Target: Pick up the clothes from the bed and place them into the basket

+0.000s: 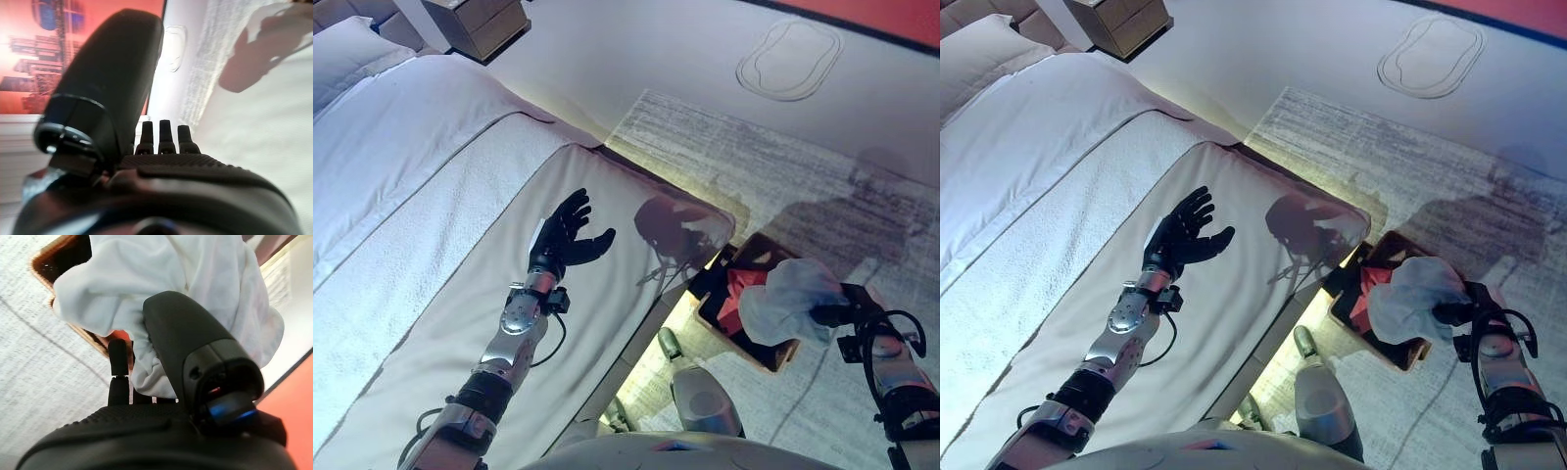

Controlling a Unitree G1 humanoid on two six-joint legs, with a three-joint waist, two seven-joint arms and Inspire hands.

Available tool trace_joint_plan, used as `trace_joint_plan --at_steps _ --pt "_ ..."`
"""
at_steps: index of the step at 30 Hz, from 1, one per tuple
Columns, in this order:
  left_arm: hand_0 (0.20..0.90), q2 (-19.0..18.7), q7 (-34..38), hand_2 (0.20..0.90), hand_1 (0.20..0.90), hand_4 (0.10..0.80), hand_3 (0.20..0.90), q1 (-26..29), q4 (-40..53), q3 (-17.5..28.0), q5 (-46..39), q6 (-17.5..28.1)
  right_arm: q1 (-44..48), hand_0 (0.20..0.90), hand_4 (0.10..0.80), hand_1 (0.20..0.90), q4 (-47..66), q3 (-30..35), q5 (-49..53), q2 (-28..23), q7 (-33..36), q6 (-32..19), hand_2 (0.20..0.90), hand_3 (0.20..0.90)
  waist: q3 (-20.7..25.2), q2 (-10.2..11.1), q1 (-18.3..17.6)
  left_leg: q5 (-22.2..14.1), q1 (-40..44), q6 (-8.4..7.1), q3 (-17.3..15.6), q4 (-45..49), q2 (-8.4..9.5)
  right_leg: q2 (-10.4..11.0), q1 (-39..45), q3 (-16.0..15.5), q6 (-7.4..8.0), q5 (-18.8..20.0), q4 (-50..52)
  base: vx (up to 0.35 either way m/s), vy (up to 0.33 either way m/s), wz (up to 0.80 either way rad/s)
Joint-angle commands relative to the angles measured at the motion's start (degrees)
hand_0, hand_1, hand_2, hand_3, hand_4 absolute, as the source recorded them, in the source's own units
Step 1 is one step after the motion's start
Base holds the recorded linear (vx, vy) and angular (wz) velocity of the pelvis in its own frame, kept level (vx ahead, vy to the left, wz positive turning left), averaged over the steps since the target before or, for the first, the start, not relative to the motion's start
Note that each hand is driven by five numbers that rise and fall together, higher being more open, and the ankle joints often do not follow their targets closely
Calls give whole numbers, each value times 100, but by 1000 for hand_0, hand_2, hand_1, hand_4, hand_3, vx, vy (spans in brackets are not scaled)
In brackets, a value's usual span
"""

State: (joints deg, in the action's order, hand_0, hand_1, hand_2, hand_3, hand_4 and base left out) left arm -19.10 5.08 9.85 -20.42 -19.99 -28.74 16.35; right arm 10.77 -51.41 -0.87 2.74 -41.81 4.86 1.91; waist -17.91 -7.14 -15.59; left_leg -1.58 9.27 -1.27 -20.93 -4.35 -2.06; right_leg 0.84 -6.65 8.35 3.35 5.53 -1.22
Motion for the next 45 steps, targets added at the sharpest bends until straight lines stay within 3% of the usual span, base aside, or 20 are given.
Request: trace_joint_plan --at_steps 1,2,3,15,24,27,30,36,45 --pt "900 -13 118 900 900 800 900 500 208 64 -160 665 957 314 116 314 -111 -194 -257 -591 391 -277 314 216 80 116 126 -659 -378 44 415 999 -143 499 -26 -108 219 -256 661 -65 31 0" --pt "900 6 121 900 900 800 900 525 190 57 -167 701 1011 484 314 484 -202 -248 -317 -595 443 -224 484 414 63 80 127 -642 -377 41 424 970 -125 505 -21 -108 220 -258 645 -62 19 -2" --pt "900 13 115 900 900 800 900 531 190 56 -174 733 1028 900 800 900 -268 -281 -361 -585 544 -216 900 900 70 55 139 -614 -387 31 411 942 -118 512 -42 -97 218 -241 628 -46 17 -2" --pt "900 -25 124 900 900 800 900 502 216 12 -264 790 1047 900 800 900 -202 -285 -418 -595 930 -357 900 900 161 -82 206 -507 -334 8 519 707 -57 538 68 -184 225 -256 494 -14 5 2" --pt "900 -46 81 900 900 800 900 253 145 127 -445 701 597 900 800 900 438 -168 -347 -461 1287 -283 900 900 395 89 364 -321 -189 -22 774 402 -99 496 389 -243 221 -216 279 20 -18 6" --pt "900 -53 102 900 900 800 900 148 123 191 -464 620 432 900 800 900 1221 -119 -227 -268 1696 -280 900 900 473 163 434 -232 -148 -26 965 239 -108 474 477 -273 213 -175 188 42 -56 10" --pt "900 44 129 900 900 800 900 20 -62 316 -573 624 237 900 800 900 2448 -94 -456 322 2170 -409 900 900 579 259 579 -92 -118 -21 1269 -15 -108 445 589 -373 201 -145 57 29 -81 18" --pt "900 282 336 900 900 800 900 -222 -210 540 -292 636 215 900 800 900 3844 -839 -1264 1323 2197 -785 900 900 722 495 944 -8 -219 -21 1687 -65 -99 469 786 -613 151 -105 -219 11 -78 25" --pt "900 74 234 900 900 800 900 -509 -268 757 -98 66 451 900 800 900 3892 -1721 -1406 1439 1529 -811 900 900 907 652 1519 92 -305 -40 2020 -65 -91 587 1116 -1279 133 -198 -365 63 -48 42"
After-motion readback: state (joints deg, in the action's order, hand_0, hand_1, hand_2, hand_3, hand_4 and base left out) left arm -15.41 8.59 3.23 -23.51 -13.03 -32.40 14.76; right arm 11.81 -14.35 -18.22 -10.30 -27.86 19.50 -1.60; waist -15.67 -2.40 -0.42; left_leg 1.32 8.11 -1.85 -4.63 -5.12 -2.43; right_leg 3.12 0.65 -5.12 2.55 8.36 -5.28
